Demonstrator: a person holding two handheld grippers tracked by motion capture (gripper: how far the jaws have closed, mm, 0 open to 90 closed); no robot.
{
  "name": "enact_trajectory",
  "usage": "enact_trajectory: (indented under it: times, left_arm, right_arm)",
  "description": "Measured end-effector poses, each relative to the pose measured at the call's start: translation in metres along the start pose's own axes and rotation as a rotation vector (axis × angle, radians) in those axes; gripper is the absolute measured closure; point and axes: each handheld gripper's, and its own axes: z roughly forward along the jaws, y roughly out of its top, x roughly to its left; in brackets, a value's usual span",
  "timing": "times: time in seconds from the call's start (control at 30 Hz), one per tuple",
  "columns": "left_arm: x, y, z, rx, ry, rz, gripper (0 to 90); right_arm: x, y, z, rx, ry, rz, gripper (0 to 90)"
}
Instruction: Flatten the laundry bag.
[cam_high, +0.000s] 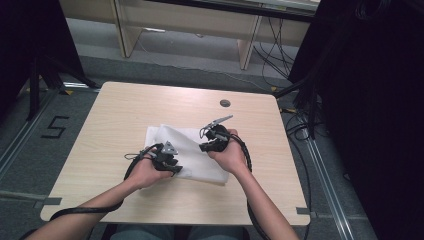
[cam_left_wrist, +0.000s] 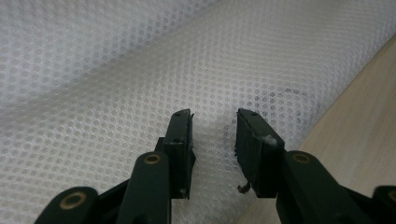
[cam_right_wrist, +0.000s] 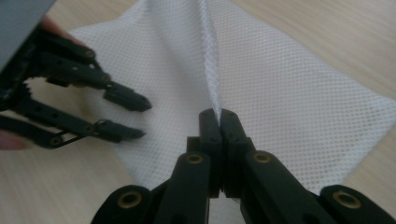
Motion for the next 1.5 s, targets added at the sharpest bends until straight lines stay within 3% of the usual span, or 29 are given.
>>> enact_trajectory:
  times: [0.03,0.27,0.37,0.4,0.5,0.63,0.7,0.77,0.8,0.87,0.9,0.97,1.1,1.33,1.43,1.5]
  left_arm:
    - [0.0,0.0,0.0,-0.001,0.005,0.0,65.6]
    - [0.001,-0.001,-0.001,-0.005,-0.006,0.011,65.1]
    - [0.003,-0.002,-0.003,0.003,-0.013,0.022,64.7]
    - [0.002,-0.003,-0.002,-0.007,-0.013,0.008,64.7]
    - [0.001,-0.004,-0.006,0.003,-0.01,0.009,62.7]
    - [0.001,-0.005,-0.018,0.007,-0.007,0.047,62.8]
    - [0.003,-0.006,-0.027,0.007,-0.003,0.045,63.2]
    - [0.007,-0.008,-0.043,-0.01,0.016,0.02,64.6]
    - [0.01,-0.009,-0.048,-0.018,0.023,0.018,66.3]
    - [0.021,-0.012,-0.067,-0.05,0.071,-0.027,68.5]
    - [0.021,-0.012,-0.067,-0.05,0.071,-0.027,69.8]
    - [0.036,-0.016,-0.081,-0.052,0.122,-0.047,72.6]
    - [0.067,-0.025,-0.096,-0.042,0.194,-0.159,77.0]
    - [0.09,-0.023,-0.092,-0.066,0.236,-0.212,77.6]
    - [0.093,-0.019,-0.087,-0.055,0.229,-0.199,77.3]
    - [0.095,-0.014,-0.073,-0.032,0.218,-0.174,77.4]
  right_arm:
    - [0.004,-0.004,-0.002,-0.007,0.015,-0.021,90.0]
    - [0.017,-0.016,-0.001,0.026,0.069,-0.016,90.0]
    - [0.02,-0.021,0.0,0.035,0.071,-0.031,90.0]
    - [0.022,-0.023,0.001,0.045,0.067,-0.012,90.0]
    - [0.023,-0.028,0.007,0.055,0.078,-0.043,90.0]
    - [0.021,-0.03,0.007,0.046,0.074,-0.041,90.0]
    - [0.023,-0.031,0.007,0.069,0.068,-0.003,90.0]
    - [0.021,-0.032,0.008,0.042,0.06,-0.043,90.0]
    - [0.022,-0.032,0.008,0.035,0.063,-0.049,90.0]
    - [0.022,-0.033,0.007,0.043,0.064,-0.051,90.0]
    - [0.022,-0.033,0.007,0.043,0.064,-0.051,90.0]
    - [0.024,-0.035,0.007,0.048,0.061,-0.057,90.0]
    - [0.027,-0.036,0.006,0.052,0.066,-0.06,90.0]
    - [0.033,-0.041,0.006,0.051,0.074,-0.094,90.0]
    - [0.034,-0.042,0.007,0.052,0.076,-0.093,90.0]
    - [0.034,-0.043,0.007,0.055,0.074,-0.099,90.0]
